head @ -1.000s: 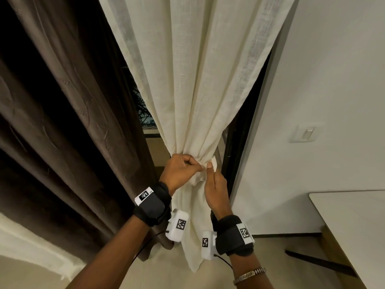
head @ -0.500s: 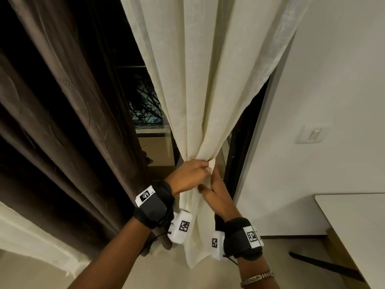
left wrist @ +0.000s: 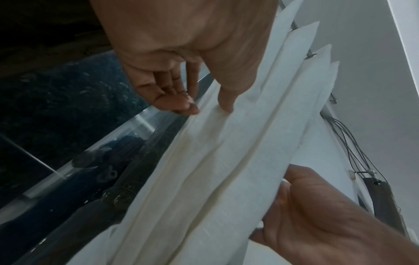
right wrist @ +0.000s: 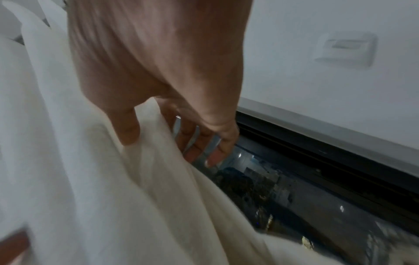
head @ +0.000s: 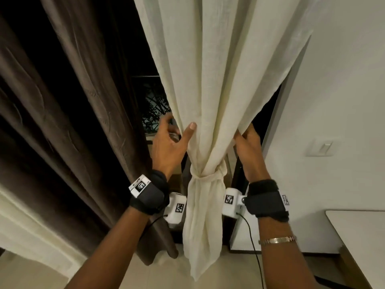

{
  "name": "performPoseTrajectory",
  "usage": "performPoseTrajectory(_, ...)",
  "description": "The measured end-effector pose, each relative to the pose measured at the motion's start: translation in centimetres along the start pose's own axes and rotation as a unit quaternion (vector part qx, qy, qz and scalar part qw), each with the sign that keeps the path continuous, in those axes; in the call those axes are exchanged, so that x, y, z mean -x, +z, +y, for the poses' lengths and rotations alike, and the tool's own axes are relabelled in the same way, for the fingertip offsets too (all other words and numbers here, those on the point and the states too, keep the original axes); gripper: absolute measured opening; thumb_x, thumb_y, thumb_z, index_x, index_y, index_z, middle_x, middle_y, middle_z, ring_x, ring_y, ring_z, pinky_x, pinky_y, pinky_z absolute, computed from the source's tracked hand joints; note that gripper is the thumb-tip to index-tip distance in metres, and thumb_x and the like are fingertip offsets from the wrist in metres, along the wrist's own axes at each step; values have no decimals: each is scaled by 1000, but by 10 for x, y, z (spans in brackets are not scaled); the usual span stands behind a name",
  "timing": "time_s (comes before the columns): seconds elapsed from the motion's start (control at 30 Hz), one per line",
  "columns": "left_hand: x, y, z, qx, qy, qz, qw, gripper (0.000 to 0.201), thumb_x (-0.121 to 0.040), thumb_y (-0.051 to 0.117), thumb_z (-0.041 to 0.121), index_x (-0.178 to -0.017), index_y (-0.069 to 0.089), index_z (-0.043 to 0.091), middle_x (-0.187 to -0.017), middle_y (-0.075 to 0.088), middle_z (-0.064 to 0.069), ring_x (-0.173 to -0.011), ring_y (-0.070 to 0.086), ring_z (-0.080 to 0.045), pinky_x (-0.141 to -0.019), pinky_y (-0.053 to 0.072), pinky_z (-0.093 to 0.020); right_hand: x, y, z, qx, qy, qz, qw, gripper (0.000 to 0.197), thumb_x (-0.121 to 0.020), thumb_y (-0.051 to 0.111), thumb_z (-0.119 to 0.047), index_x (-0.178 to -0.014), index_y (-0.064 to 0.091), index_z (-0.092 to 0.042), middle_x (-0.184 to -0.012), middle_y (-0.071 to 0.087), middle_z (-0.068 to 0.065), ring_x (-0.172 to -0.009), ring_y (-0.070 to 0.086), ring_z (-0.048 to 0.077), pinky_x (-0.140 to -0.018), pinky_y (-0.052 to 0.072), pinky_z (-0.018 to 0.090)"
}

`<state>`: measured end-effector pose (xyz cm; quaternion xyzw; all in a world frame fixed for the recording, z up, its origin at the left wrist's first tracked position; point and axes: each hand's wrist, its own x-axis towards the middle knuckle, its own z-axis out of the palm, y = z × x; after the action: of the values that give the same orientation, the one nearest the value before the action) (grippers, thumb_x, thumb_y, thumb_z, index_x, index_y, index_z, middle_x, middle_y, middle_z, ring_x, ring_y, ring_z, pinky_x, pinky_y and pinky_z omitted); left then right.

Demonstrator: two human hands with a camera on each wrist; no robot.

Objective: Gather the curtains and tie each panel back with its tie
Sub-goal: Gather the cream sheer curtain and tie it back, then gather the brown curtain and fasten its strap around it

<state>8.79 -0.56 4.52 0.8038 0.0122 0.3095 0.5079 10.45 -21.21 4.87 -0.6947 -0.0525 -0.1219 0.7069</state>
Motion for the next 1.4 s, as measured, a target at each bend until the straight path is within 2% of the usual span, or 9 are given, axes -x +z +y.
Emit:
performPoseTrajectory(0.1, -12, 2, -3, 18, 17, 26, 999, 29, -96, 68, 57, -98, 73, 28, -95, 77, 1, -87, 74, -19, -79, 64, -49, -19, -8, -11, 83, -24, 17, 996, 20, -102, 69, -33, -116, 75, -21, -111, 78, -7, -103, 74, 9, -89, 60, 29)
performPoseTrajectory(0.33, -12, -12, -37, 102, -48, 61, 992, 28, -106, 57, 48, -126, 68, 31, -110, 77, 10, -82, 71, -16, -79, 66, -49, -16, -50, 12, 70, -40, 286, 955, 37, -104, 61, -44, -80, 62, -16, -76, 63, -7, -82, 60, 19, -81, 46, 30)
performPoseTrajectory(0.43, -2, -6, -26, 117, -40, -24, 992, 23, -109, 58, 36, -128, 68, 28, -112, 77, 11, -86, 76, -13, -66, 64, -31, -6, -30, 12, 97, -56, 333, 936, 21, -104, 60, -36, -97, 61, -16, -98, 62, 3, -94, 64, 28, -85, 50, 35)
performPoseTrajectory(0.53, 15, -9, -16, 128, -31, -50, 990, 14, -105, 67, 29, -114, 72, 19, -105, 79, 4, -86, 77, -25, -66, 66, -41, 19, 1, 0, 43, -129, 397, 908, 23, -99, 69, -34, -112, 55, -21, -99, 61, 4, -87, 64, 17, -79, 57, 37)
performPoseTrajectory(0.8, 51, -69, -46, 173, -63, -56, 981, 13, -107, 62, 7, -115, 71, 11, -109, 76, -7, -69, 73, -21, -60, 54, -24, 102, 107, 4, 56, -284, 208, 934, 23, -102, 66, -26, -87, 54, -13, -69, 57, 6, -58, 54, 23, -57, 46, 32)
performPoseTrajectory(1.0, 52, -140, -89, 145, -85, 33, 985, 17, -103, 65, 1, -102, 76, 14, -97, 79, -5, -83, 74, -17, -68, 55, -18, 110, 192, 33, 150, -144, -95, 974, 20, -95, 73, -52, -103, 69, -34, -97, 69, -18, -88, 69, 6, -74, 62, 35)
performPoseTrajectory(1.17, 28, -187, -118, 133, -107, 167, 971, 16, -93, 79, 5, -105, 71, 14, -87, 74, -3, -70, 67, -8, -67, 58, -23, 101, 240, 24, 121, -80, -11, 989, 100, -71, 84, -67, -152, 35, -34, -149, 43, -15, -132, 45, -3, -104, 46, 17)
performPoseTrajectory(1.27, 12, -205, -125, 83, -101, 260, 957, 38, -83, 91, 18, -110, 64, 19, -86, 60, -2, -62, 54, -5, -67, 51, -23, 80, 257, 21, 140, -22, 3, 990, 51, -83, 86, -47, -123, 58, -32, -125, 63, -11, -114, 64, 6, -97, 55, 25)
performPoseTrajectory(1.4, -6, -216, -137, 7, -74, 201, 977, 54, -79, 93, 37, -123, 64, 30, -88, 58, 4, -68, 58, -9, -66, 54, -25, 79, 254, 28, 116, -30, 189, 975, 19, -91, 80, -33, -88, 62, -28, -83, 70, -6, -81, 70, 23, -76, 56, 37)
